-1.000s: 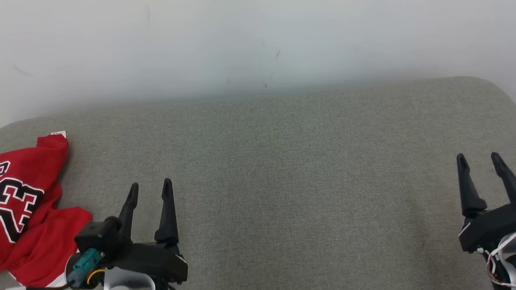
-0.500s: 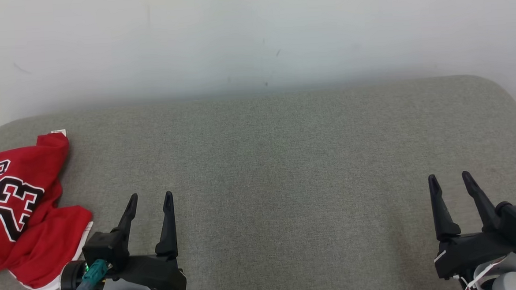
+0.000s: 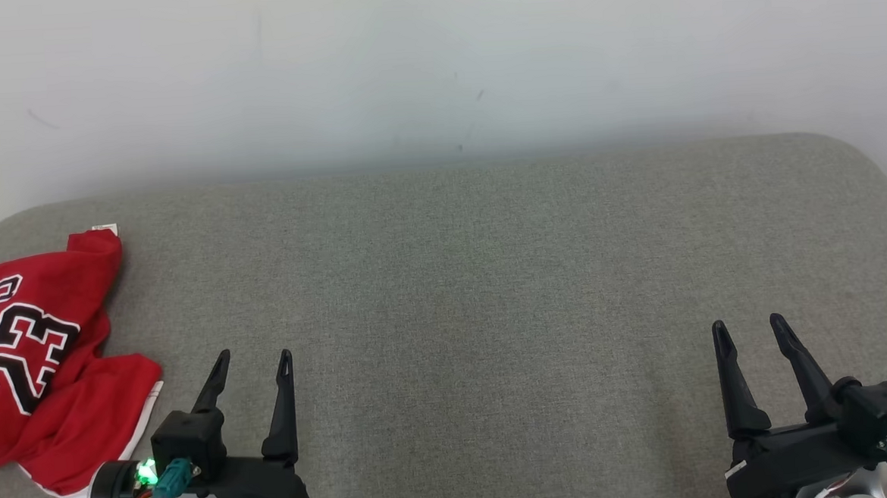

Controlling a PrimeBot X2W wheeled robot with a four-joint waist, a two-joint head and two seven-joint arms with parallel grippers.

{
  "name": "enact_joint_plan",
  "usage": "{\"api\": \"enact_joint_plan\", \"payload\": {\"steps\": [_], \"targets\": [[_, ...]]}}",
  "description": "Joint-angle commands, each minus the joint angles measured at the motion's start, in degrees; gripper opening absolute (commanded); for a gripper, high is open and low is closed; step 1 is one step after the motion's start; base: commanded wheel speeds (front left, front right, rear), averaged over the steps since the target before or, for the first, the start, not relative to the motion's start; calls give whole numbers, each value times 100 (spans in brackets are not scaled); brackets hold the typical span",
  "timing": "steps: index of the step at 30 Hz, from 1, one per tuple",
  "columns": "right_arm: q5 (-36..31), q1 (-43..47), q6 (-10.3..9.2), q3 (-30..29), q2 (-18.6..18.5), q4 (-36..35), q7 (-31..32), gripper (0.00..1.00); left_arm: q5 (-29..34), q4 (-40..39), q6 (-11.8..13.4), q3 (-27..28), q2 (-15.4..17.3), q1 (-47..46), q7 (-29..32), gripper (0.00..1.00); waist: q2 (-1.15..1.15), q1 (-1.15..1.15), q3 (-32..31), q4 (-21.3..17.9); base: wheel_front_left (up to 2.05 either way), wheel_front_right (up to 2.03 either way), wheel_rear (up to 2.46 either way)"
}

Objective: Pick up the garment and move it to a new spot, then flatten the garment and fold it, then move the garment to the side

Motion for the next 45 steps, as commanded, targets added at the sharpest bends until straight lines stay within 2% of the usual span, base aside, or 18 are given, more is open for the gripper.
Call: {"api": "enact_joint_plan", "payload": {"steps": [1, 9, 24, 45], "targets": [[-51, 86, 4, 60, 25, -90, -51, 100, 158, -62, 19, 36, 44, 112, 6, 100, 0, 0, -1, 1, 0, 0, 0], [-32, 100, 4, -55, 14, -382, 119, 100, 211, -275, 36, 45, 60, 105, 90, 100, 0, 0, -4, 3, 0, 0, 0], [127, 162, 4, -201, -76, -358, 565, 100, 46, -306, 42, 2, 69, 195, 158, 100, 0, 0, -57, -22, 0, 0, 0], [115, 130, 4, -199, -40, -332, 581, 100, -32, -229, 149, -21, 131, 125, 136, 100, 0, 0, -30, 6, 0, 0, 0]]}}
